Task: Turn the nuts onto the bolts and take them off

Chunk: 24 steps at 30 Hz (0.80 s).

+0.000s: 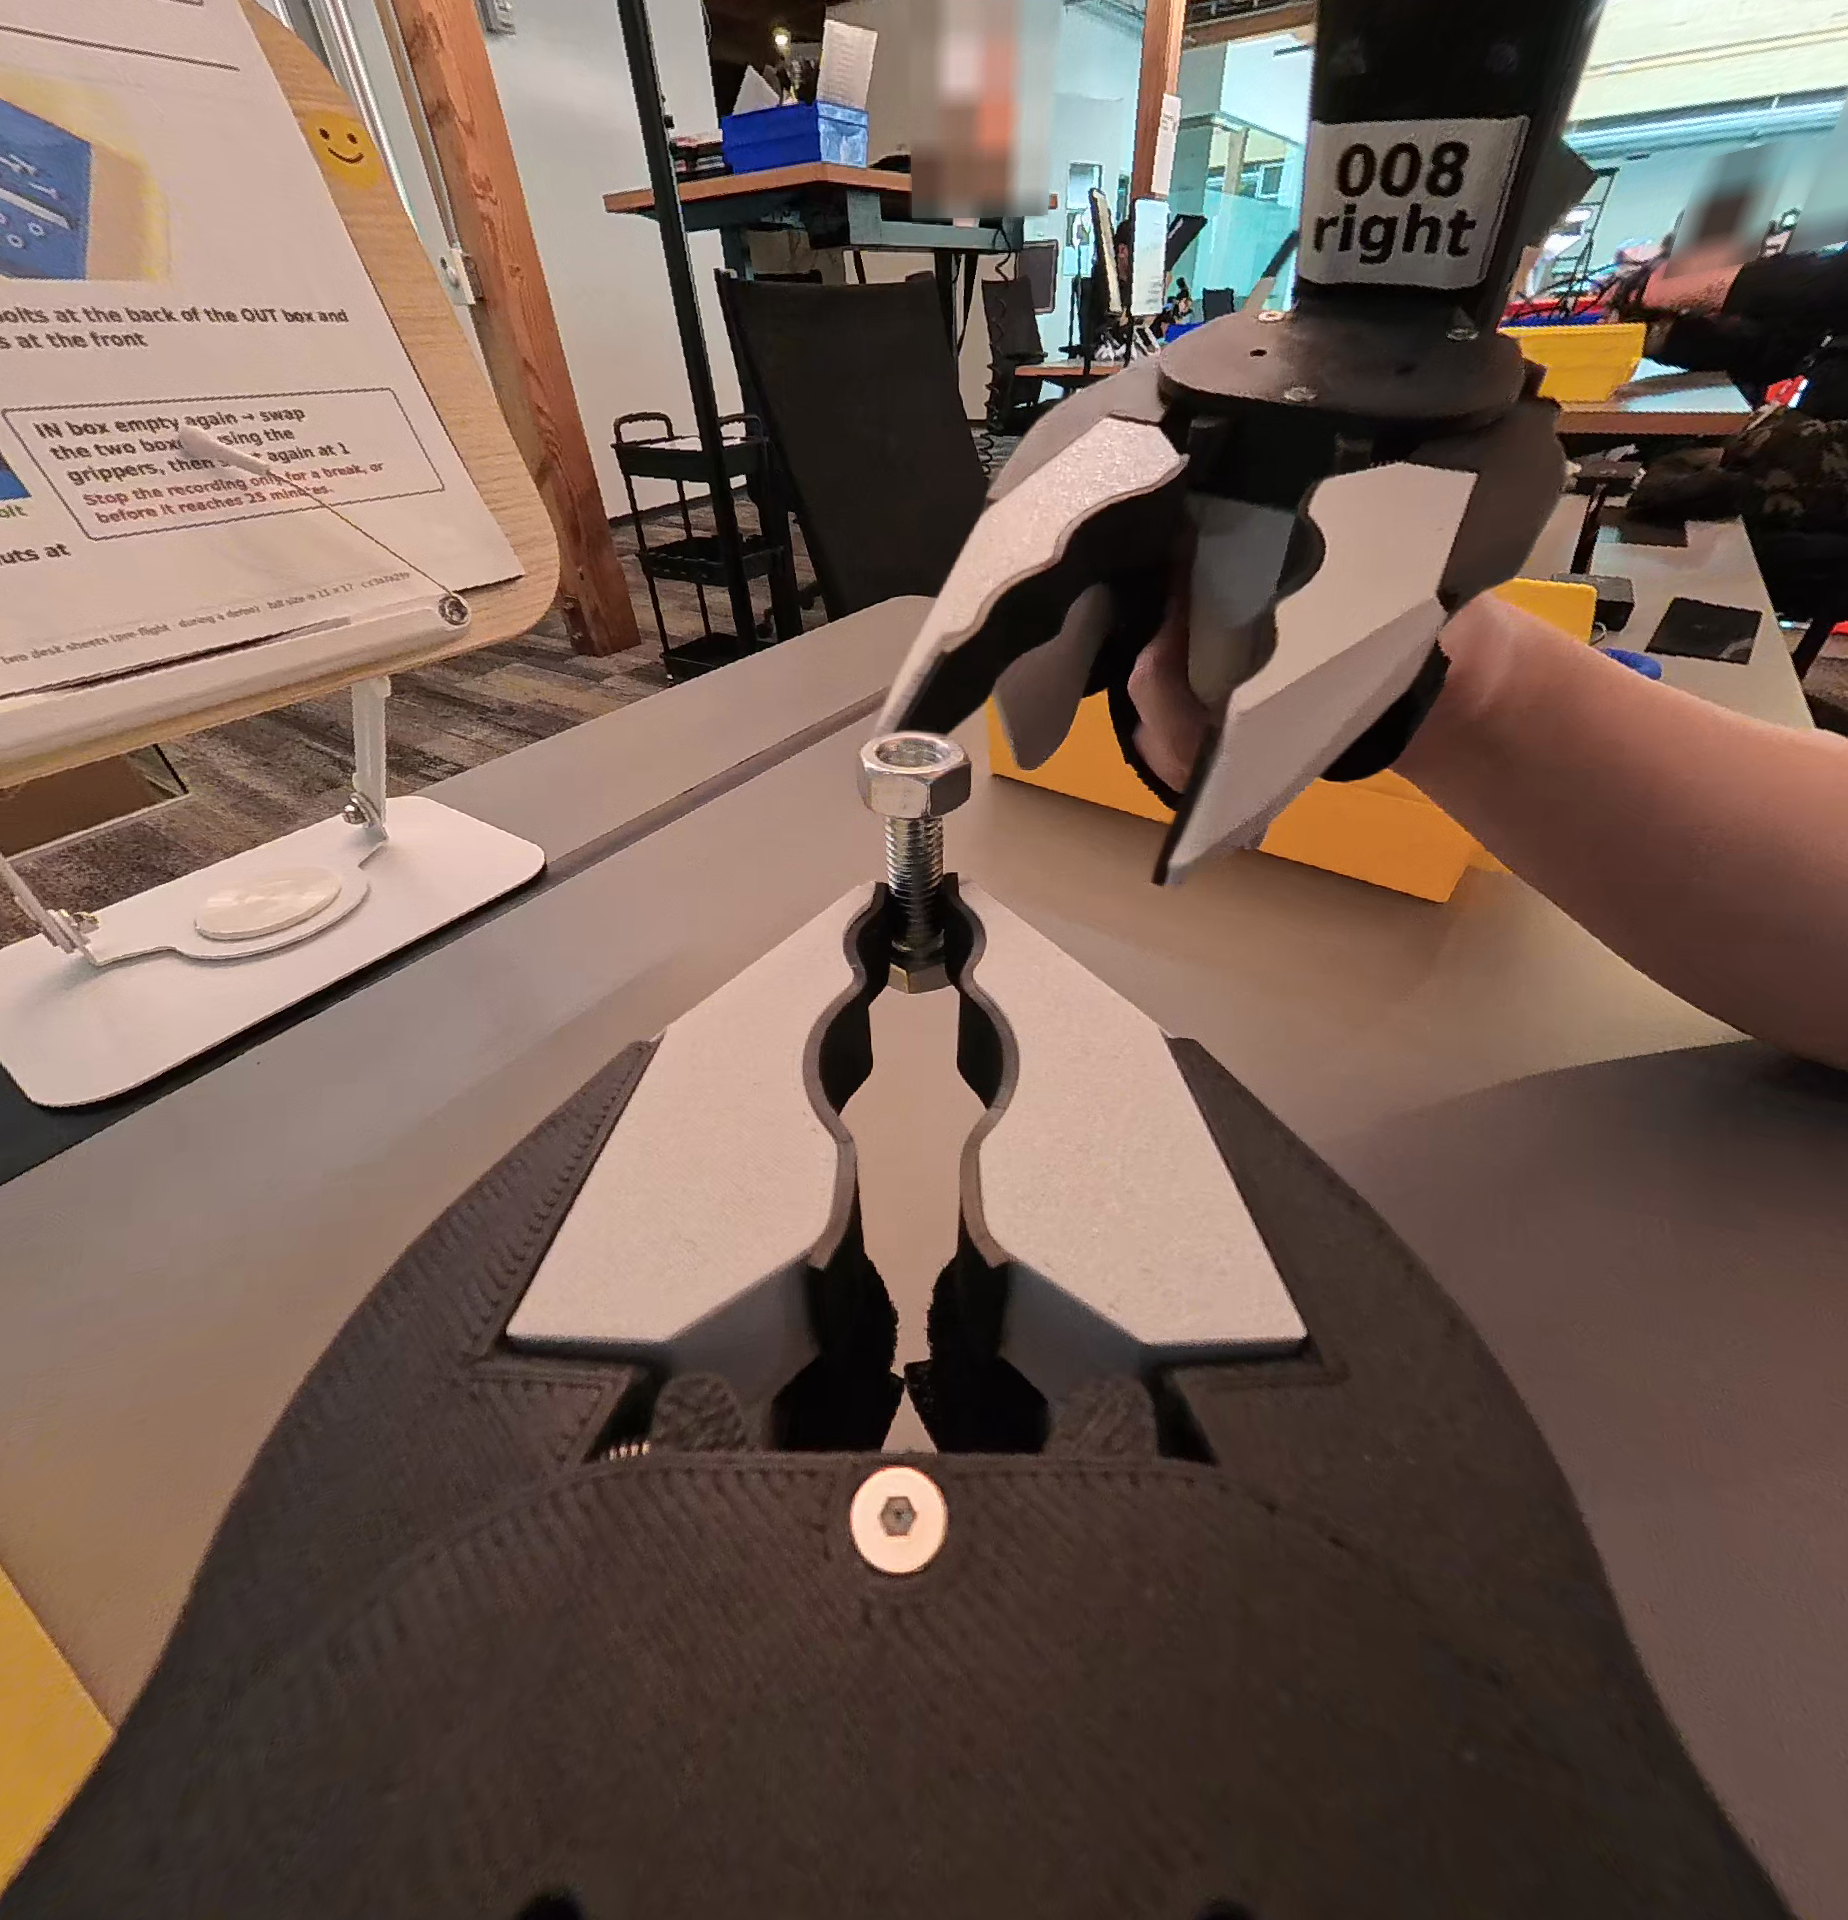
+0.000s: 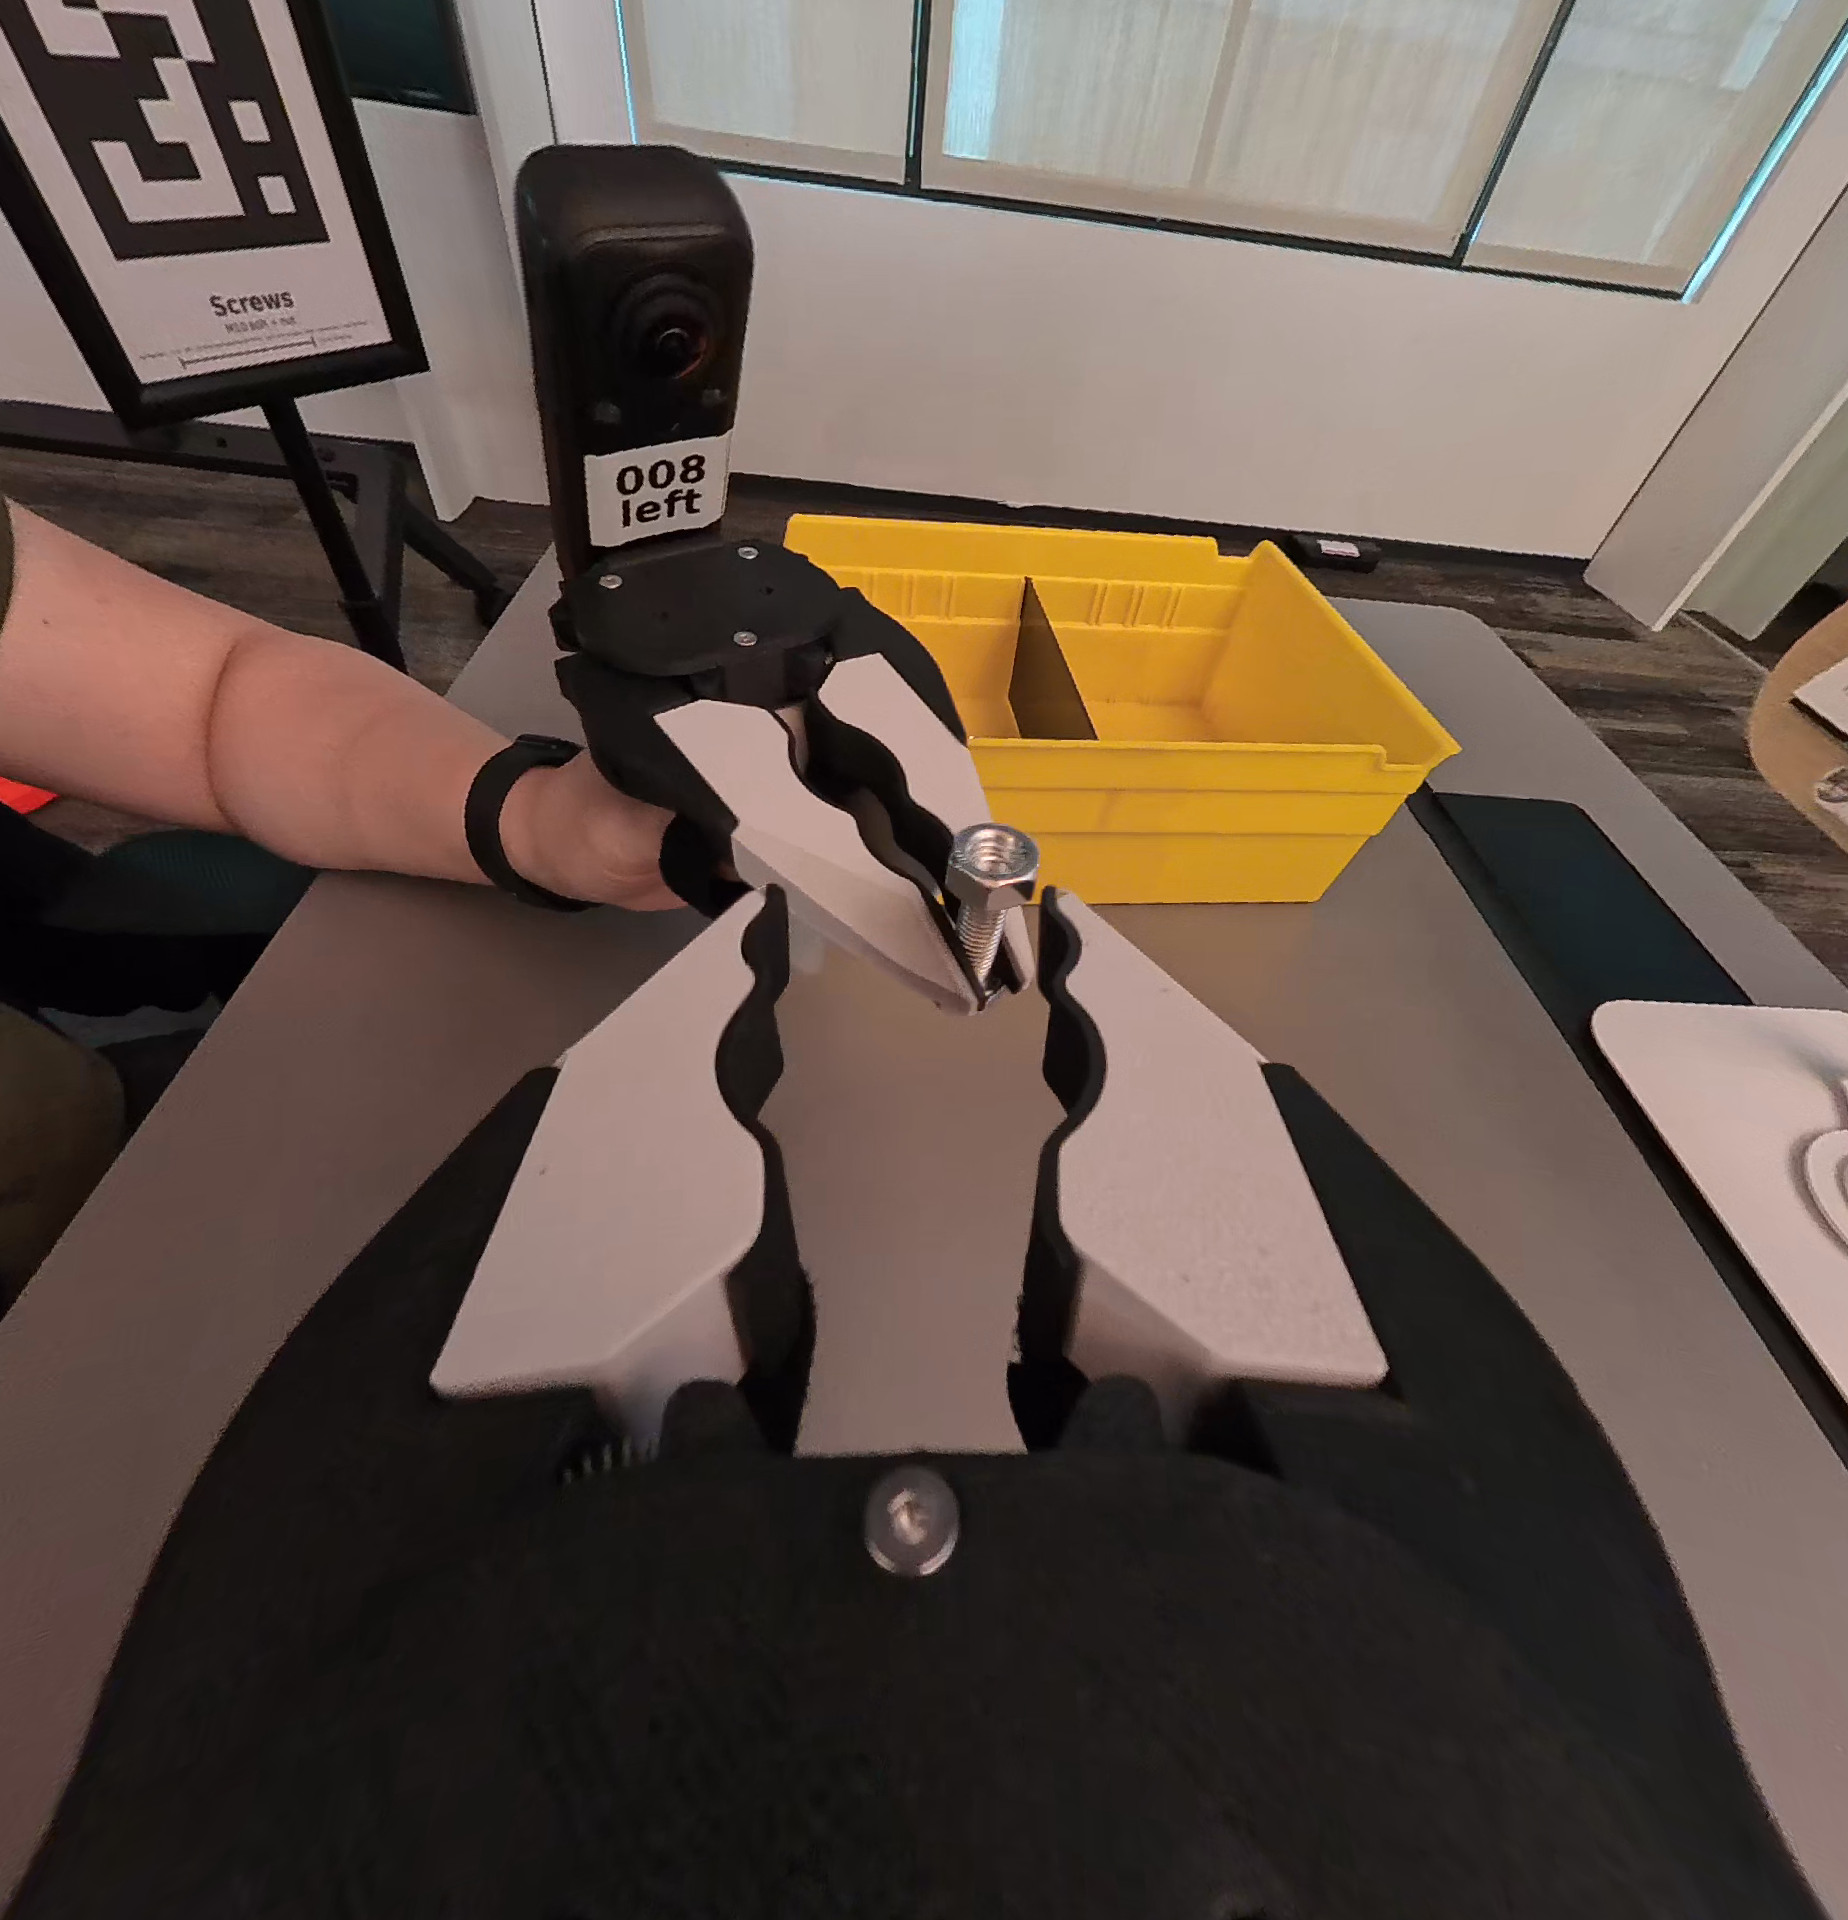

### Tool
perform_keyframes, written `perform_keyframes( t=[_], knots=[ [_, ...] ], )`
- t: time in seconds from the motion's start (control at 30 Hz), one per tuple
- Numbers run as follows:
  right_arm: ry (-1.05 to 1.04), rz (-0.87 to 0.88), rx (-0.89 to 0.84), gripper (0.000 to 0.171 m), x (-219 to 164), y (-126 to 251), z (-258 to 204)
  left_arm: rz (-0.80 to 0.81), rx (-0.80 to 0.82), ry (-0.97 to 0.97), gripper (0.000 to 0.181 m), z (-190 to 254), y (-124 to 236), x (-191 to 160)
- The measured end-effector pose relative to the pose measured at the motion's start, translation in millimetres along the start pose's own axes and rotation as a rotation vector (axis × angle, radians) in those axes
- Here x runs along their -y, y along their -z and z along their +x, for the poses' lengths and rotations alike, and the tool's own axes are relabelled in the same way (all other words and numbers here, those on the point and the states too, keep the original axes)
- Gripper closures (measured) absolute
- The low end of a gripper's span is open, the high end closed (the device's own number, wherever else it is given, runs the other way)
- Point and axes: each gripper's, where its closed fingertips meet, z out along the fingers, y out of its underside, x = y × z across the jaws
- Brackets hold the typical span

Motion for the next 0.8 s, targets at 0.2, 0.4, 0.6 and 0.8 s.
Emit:
perform_keyframes(
  t=[0.2, 0.4, 0.6, 0.8],
  knots=[
    [0.015, -0.002, 0.025, 0.143, 2, 7, -4, 0.006, 0.008, 0.011, 0.174, -3, 2, 2],
    [0.013, 0.006, 0.014, 0.115, 2, 2, -3, -0.004, 0.002, 0.0, 0.174, -1, 0, -1],
    [0.032, -0.004, 0.058, 0.142, 2, 7, -10, -0.002, 0.003, 0.012, 0.174, -3, 0, -1],
    [0.031, -0.012, 0.037, 0.109, -1, 1, -8, -0.009, 0.002, 0.004, 0.174, -2, -1, -2]
  ],
)
